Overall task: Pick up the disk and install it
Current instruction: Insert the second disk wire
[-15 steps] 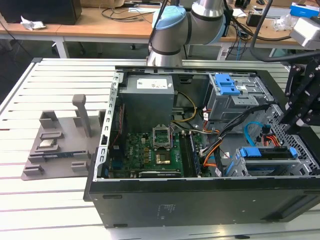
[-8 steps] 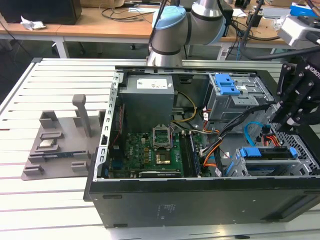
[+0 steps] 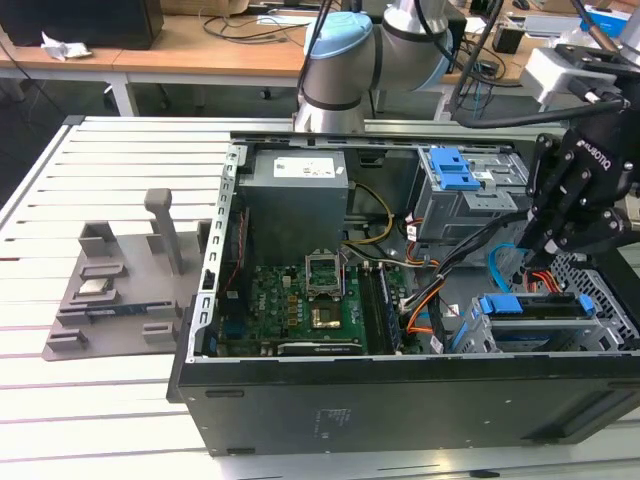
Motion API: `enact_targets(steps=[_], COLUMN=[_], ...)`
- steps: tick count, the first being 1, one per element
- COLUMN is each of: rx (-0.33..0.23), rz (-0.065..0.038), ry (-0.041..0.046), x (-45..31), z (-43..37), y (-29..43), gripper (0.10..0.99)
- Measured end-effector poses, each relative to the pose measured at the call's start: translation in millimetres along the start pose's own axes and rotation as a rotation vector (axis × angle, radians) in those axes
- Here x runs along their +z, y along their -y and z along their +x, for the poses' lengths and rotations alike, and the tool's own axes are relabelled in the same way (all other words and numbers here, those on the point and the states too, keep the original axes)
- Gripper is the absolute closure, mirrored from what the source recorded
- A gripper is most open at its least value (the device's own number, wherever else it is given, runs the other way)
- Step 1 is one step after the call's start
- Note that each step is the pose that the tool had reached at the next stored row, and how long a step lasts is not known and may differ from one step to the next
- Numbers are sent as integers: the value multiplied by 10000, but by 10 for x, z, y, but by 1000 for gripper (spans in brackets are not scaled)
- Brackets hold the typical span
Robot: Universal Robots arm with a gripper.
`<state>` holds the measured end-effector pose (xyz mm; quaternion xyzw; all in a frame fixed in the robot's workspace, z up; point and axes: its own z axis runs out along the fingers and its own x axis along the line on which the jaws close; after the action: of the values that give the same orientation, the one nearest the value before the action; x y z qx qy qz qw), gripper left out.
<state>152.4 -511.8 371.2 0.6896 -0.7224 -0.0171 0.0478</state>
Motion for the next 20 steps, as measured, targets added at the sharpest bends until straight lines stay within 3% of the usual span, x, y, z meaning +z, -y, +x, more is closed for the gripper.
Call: enact_targets(steps=[2,7,11,17,20], rx=[-34,-41,-41,-42,-41], rz=[1,2,2,2,2], ry=[-2,-4,-4,-3,-9], x=[9,9,9,10,11], z=[2,2,2,5,51], y=[-32,-35,-35,-35,-32], gripper=[784,784,925,925,925])
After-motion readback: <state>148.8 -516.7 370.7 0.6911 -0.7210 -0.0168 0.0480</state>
